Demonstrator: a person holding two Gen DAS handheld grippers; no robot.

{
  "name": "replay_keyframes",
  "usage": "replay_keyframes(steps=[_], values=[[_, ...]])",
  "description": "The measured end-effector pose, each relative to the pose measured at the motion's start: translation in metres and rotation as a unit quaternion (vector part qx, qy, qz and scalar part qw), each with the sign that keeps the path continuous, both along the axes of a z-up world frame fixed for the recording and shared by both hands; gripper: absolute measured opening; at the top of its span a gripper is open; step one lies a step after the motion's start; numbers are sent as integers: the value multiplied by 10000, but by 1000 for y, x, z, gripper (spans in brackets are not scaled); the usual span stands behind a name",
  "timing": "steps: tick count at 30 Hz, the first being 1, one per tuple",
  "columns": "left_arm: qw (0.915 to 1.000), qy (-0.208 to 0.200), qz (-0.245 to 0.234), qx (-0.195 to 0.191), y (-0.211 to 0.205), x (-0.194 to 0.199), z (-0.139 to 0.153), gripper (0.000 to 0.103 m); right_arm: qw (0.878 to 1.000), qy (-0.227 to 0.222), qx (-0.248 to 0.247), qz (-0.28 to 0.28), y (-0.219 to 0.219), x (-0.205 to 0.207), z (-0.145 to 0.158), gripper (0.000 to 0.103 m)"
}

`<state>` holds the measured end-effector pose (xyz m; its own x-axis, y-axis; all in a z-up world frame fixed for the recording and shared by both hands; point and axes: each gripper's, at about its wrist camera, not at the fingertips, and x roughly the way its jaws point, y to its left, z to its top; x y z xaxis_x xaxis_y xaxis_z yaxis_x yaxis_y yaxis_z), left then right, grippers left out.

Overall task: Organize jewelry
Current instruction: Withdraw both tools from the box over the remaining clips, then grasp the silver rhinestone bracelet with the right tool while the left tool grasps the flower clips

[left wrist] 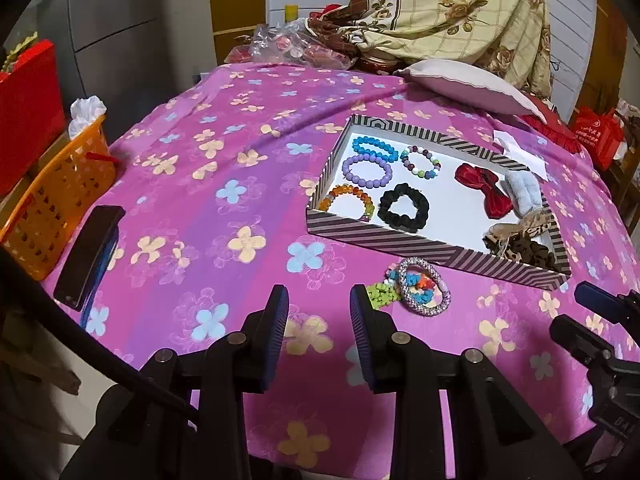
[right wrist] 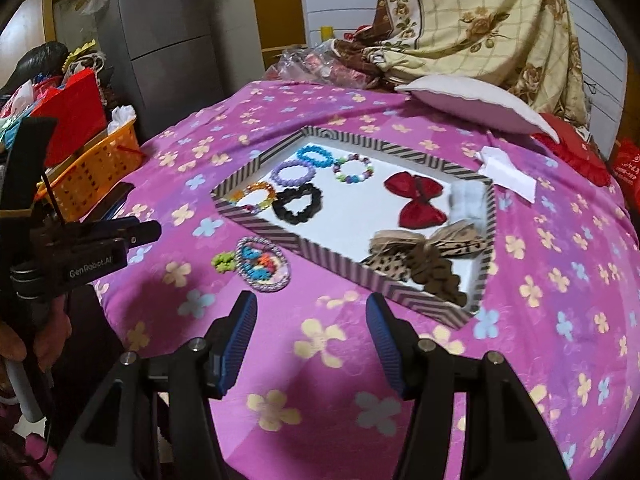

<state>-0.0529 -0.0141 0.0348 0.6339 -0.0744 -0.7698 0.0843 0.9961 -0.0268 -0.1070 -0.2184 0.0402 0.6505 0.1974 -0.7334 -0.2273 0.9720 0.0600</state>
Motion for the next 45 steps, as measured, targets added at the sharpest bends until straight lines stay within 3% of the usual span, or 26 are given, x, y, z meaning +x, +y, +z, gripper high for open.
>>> replay_keyframes(steps=[13, 35, 40, 45], values=[[10000, -31, 35, 12, 2, -4, 0, 35, 9996, 2, -180, 203, 21, 2, -3, 59], [10000, 81, 12, 35, -1, -1, -9, 35, 9997, 119, -72, 183, 27, 13, -15, 59], [9993, 245, 158, -223, 15, 7, -14, 35, 9995, 272, -88, 100, 25, 28, -32, 59], [9977, 447, 334, -372, 31, 16, -22, 35, 9988, 478, 17, 93, 25, 49, -50, 48]])
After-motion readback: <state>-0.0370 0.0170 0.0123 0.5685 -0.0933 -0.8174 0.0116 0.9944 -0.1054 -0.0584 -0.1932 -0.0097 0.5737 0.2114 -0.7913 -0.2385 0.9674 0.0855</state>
